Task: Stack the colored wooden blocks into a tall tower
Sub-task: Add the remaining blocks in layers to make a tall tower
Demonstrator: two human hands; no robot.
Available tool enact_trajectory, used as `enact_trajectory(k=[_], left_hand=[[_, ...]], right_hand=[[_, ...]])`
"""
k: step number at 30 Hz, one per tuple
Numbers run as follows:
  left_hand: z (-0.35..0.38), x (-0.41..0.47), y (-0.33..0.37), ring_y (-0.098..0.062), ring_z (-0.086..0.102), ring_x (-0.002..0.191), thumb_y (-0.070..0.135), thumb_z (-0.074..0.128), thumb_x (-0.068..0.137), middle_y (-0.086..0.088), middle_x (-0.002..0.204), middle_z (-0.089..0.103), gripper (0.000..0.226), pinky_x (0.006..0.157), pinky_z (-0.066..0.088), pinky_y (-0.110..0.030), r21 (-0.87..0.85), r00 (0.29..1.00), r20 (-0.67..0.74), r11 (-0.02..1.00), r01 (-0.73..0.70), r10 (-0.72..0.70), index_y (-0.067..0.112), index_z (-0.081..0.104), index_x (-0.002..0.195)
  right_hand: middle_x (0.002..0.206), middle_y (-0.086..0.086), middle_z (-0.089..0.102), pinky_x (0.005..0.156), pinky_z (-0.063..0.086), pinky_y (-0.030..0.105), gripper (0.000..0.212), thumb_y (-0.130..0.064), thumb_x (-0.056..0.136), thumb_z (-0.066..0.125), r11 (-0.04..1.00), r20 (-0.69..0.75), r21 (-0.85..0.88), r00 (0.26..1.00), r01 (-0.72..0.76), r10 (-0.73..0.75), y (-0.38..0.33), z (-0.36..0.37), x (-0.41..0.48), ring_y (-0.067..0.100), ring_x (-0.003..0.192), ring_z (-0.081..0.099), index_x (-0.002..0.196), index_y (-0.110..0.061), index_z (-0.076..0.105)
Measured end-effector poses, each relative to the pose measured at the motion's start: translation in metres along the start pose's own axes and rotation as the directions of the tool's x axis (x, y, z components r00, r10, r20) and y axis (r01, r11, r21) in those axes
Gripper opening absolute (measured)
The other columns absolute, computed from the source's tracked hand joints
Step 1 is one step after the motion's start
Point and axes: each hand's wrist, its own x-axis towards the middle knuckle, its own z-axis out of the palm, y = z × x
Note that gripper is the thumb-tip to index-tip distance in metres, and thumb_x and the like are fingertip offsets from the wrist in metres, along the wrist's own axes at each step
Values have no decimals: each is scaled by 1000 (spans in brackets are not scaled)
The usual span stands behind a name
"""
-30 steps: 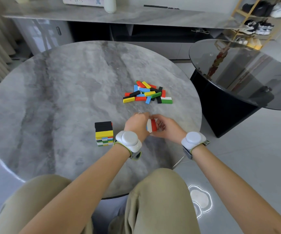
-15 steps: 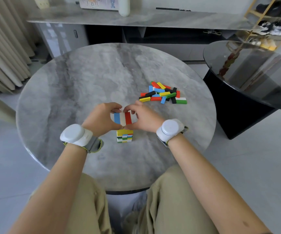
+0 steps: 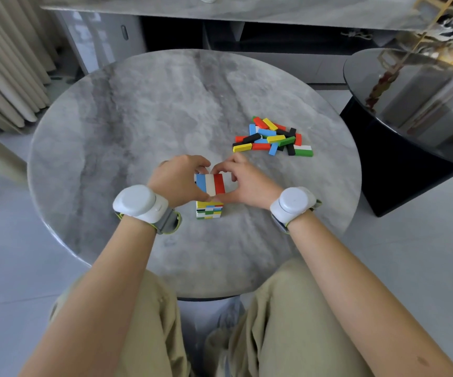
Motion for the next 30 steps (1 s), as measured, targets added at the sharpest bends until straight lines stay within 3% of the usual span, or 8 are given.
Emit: enact_trajectory(k=[3,8,15,24,27,30], left_hand=[[1,1,-2,-14,57,113,35,80,67,8,121,63,76,101,43,-35,21,1000,16,1000,4,-5,20,48,134],[2,2,-3,-12,57,113,36,80,66,9,121,62,76,101,43,-36,30,999,39,1000,4,-5,22,47,134],[4,2,-2,-14,58,110,34,80,67,9,120,62,73,100,43,-37,55,999,36,998,-3,1,22,49,132],[4,2,-1,-15,57,111,35,79,67,9,121,61,74,99,44,-36,64,999,39,998,-2,0,23,47,132],[2,0,-3,-17,49,120,34,81,66,3,133,49,84,102,42,-38,-2,997,74,1000,9,-8,22,40,139],[-4,-2,-7,-21,31,138,16,65,83,-8,150,29,77,110,29,-31,-174,992,85,978,112,-99,13,23,147]], right_hand=[[112,0,36,81,32,18,57,-31,70,80,1000,19,-12,1000,-10,11,-1,0,1,5,87,38,121,-19,56],[111,-2,35,81,31,17,57,-30,71,80,1000,28,-23,1000,-12,13,-1,1,-1,-6,78,39,121,-19,56],[119,4,39,83,33,19,58,-29,71,80,999,32,-43,999,-6,7,-1,2,-1,7,92,39,123,-18,54],[122,5,41,83,36,21,63,-30,69,81,997,43,-70,999,-18,21,-5,3,0,8,92,40,123,-17,52],[129,6,36,93,41,26,80,-30,68,82,997,82,-44,994,-69,72,-6,0,-2,10,100,41,135,-19,39],[145,11,22,108,28,27,95,-19,76,76,970,166,144,971,-198,174,-6,-2,-7,18,133,30,147,-18,13]])
